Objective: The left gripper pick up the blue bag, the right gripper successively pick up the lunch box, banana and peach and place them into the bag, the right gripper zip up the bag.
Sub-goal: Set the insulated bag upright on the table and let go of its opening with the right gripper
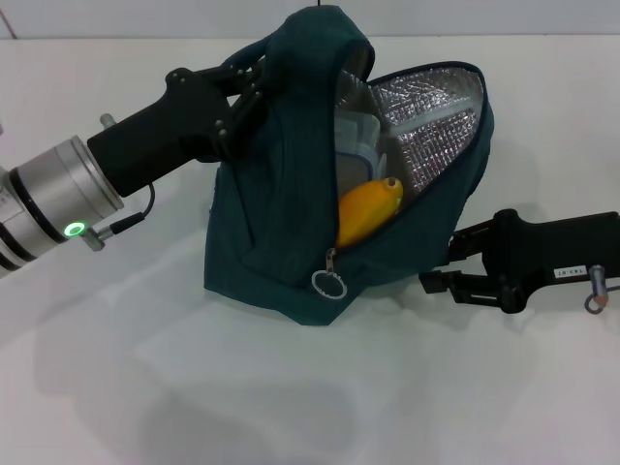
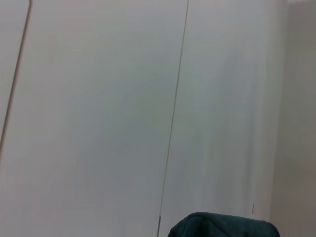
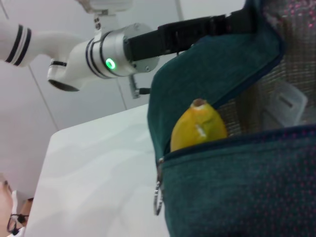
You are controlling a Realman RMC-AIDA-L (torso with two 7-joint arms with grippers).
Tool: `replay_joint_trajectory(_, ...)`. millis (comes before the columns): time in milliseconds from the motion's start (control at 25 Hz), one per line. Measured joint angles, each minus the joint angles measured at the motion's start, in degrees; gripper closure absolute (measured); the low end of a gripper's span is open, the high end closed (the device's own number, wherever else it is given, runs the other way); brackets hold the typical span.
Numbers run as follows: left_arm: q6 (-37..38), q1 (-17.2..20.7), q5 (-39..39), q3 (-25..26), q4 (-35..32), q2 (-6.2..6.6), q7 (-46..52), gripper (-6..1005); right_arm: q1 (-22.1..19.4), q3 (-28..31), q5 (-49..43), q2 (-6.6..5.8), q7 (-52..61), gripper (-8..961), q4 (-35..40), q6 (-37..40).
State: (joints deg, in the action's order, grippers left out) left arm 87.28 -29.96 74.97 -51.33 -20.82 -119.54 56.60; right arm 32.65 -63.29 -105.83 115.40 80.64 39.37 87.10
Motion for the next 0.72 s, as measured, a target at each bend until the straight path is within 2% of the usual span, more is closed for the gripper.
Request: replay_joint_trajectory(720,-0.64,-0.01,-0.01,0.00,-0.18,-0.08,-0.20,917,0.23,-0.57,2.11,0.47,-0.94,713,-0.33,-1.38)
